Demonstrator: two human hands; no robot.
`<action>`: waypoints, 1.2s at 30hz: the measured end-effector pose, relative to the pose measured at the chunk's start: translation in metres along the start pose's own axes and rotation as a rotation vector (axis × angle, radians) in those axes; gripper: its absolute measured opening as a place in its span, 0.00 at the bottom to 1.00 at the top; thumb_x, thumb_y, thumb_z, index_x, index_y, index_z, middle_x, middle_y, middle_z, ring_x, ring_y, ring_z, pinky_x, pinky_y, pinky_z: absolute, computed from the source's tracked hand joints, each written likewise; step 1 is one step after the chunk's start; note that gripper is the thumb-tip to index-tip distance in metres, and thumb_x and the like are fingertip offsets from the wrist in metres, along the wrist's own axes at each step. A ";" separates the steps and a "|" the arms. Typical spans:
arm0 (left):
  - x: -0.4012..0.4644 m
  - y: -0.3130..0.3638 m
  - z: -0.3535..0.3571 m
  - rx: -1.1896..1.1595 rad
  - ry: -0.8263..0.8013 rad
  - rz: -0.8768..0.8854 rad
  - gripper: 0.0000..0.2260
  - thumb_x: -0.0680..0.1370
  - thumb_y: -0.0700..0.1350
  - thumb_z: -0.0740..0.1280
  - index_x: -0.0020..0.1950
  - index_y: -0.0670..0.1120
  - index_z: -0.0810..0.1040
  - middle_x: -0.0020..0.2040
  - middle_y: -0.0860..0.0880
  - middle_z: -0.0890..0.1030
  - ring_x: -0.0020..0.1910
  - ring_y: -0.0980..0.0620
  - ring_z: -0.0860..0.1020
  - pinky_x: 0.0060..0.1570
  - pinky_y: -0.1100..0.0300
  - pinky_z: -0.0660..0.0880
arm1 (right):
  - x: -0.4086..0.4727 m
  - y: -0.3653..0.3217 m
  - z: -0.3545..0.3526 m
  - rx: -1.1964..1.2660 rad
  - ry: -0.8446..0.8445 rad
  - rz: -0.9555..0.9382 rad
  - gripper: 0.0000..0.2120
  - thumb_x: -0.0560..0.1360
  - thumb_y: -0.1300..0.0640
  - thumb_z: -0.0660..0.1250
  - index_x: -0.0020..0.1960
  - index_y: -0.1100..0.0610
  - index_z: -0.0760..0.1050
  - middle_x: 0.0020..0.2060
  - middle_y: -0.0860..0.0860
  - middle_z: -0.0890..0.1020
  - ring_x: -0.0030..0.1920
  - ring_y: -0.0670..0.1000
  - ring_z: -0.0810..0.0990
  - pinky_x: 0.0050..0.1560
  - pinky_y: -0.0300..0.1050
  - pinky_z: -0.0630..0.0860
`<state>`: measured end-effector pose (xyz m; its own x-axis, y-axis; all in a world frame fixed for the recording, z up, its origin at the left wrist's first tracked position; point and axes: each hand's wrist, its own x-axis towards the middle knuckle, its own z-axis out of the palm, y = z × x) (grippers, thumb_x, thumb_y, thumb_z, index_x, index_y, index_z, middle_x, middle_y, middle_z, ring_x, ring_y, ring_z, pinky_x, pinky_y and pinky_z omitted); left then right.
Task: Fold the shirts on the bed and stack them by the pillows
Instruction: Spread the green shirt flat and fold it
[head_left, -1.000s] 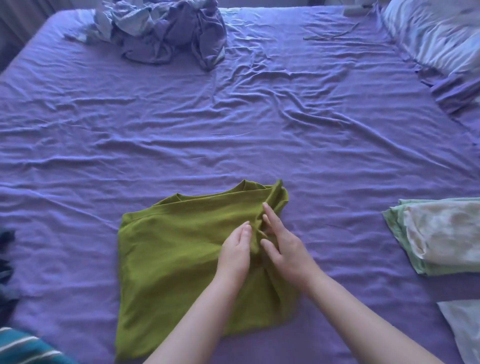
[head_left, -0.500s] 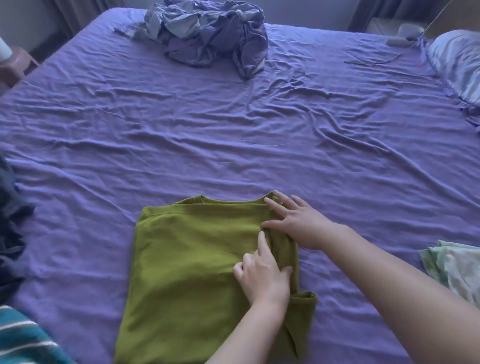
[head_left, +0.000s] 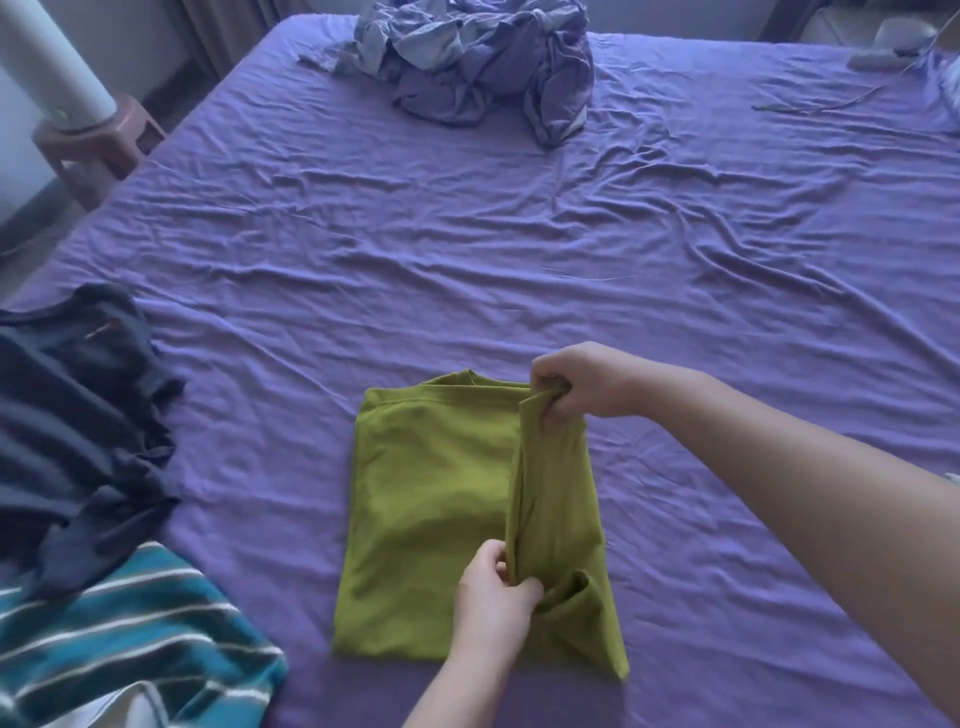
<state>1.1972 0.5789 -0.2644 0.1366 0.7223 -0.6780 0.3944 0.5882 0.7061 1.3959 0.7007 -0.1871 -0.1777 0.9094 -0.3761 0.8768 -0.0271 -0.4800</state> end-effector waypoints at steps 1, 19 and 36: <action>-0.001 -0.003 -0.010 -0.012 0.022 -0.021 0.07 0.67 0.32 0.65 0.42 0.40 0.74 0.36 0.45 0.79 0.35 0.49 0.73 0.38 0.54 0.73 | 0.005 -0.012 0.005 -0.011 0.016 -0.019 0.14 0.66 0.53 0.75 0.40 0.47 0.69 0.32 0.42 0.71 0.36 0.47 0.69 0.35 0.43 0.64; 0.014 -0.046 -0.164 0.425 0.264 0.104 0.09 0.72 0.52 0.70 0.48 0.49 0.79 0.47 0.51 0.81 0.49 0.50 0.78 0.50 0.57 0.74 | 0.125 -0.120 0.082 -0.204 0.229 -0.111 0.19 0.73 0.52 0.67 0.62 0.53 0.68 0.58 0.49 0.79 0.59 0.54 0.75 0.58 0.47 0.64; 0.072 0.040 -0.126 -0.108 0.182 -0.115 0.22 0.70 0.52 0.74 0.56 0.39 0.77 0.53 0.42 0.81 0.52 0.44 0.80 0.56 0.49 0.76 | -0.016 -0.066 0.167 0.779 0.634 0.720 0.22 0.73 0.54 0.70 0.65 0.61 0.72 0.53 0.56 0.80 0.56 0.57 0.77 0.52 0.46 0.70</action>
<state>1.1087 0.7004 -0.2596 -0.0731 0.6960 -0.7143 0.2968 0.6989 0.6507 1.2666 0.6189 -0.2820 0.6731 0.6196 -0.4037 0.1469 -0.6471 -0.7481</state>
